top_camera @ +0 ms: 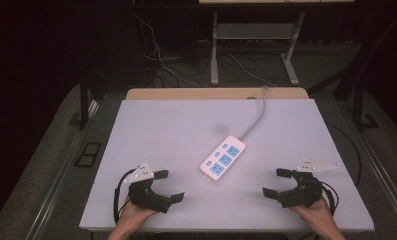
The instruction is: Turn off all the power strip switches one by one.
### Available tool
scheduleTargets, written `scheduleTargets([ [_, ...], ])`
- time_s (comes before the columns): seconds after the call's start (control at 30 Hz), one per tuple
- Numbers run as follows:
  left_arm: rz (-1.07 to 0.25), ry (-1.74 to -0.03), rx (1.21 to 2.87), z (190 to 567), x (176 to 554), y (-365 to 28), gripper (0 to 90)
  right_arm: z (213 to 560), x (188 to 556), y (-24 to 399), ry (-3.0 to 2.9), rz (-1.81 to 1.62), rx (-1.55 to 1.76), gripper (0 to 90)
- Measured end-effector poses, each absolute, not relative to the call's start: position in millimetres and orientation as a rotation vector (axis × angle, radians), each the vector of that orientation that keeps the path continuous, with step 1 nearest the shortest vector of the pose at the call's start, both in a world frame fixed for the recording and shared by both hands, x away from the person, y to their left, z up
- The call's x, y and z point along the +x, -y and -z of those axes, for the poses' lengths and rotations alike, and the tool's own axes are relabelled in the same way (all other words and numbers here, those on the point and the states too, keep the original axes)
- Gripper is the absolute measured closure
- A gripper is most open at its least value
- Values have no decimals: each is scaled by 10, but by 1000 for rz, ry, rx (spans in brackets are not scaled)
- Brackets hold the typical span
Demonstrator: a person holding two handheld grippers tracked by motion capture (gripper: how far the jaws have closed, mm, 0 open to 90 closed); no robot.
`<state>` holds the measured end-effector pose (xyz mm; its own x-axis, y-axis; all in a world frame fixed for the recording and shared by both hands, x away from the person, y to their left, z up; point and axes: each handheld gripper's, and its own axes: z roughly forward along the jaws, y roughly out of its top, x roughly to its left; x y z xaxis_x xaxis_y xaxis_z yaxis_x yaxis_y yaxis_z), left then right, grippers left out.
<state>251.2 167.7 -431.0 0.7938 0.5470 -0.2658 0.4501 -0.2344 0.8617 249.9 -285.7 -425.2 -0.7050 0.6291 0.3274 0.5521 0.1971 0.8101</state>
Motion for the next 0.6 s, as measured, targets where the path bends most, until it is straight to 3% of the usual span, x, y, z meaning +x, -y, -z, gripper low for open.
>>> scheduleTargets([
  [0.6, -120, -757, 1922, 4152, 2602, -1658, 0, 4261, 2490, 2872, -2371, -1541, 1185, 6],
])
